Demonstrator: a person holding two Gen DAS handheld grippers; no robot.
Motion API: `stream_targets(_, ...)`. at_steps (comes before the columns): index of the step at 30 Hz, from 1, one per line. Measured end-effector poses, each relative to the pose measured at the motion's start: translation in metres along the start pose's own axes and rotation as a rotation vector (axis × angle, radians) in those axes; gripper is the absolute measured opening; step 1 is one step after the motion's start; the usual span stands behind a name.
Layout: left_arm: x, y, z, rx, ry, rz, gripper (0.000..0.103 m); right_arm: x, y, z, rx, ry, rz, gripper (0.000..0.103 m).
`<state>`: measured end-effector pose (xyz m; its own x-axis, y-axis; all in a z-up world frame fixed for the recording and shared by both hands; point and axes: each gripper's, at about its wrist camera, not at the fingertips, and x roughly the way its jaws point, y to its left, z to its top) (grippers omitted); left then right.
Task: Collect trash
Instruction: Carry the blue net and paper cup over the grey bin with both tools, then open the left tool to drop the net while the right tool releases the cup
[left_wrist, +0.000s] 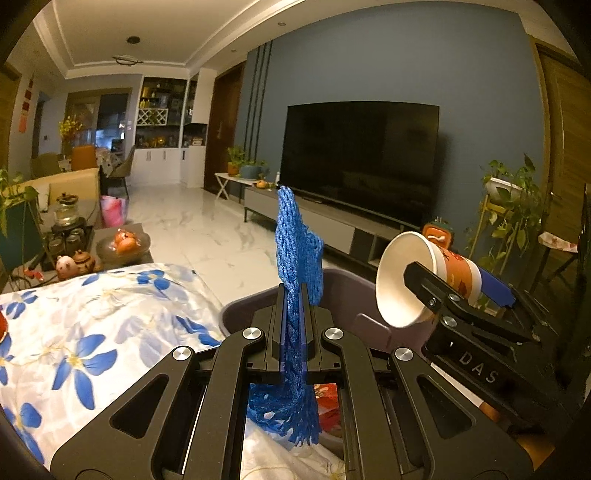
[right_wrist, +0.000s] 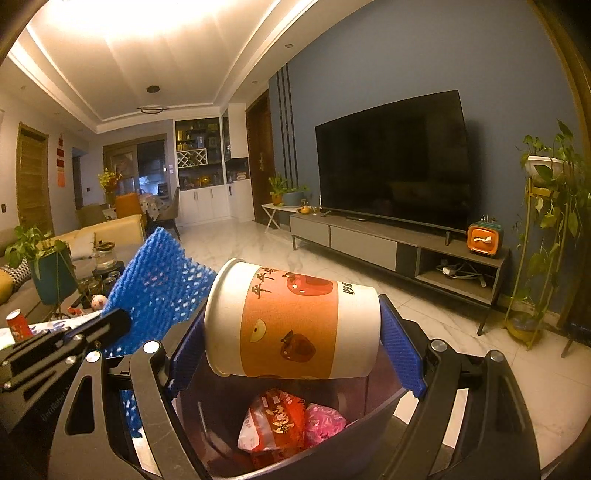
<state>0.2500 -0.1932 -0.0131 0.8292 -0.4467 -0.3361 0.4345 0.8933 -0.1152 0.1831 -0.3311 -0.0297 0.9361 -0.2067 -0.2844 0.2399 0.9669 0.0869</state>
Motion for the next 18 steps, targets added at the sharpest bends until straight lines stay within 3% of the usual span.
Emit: stream_targets(18,0.033,-0.006,-0.008,-0.015,0.032,-0.049,0.005,0.018,-0.001,0.003,0.023,-0.003,-0.001,0.083)
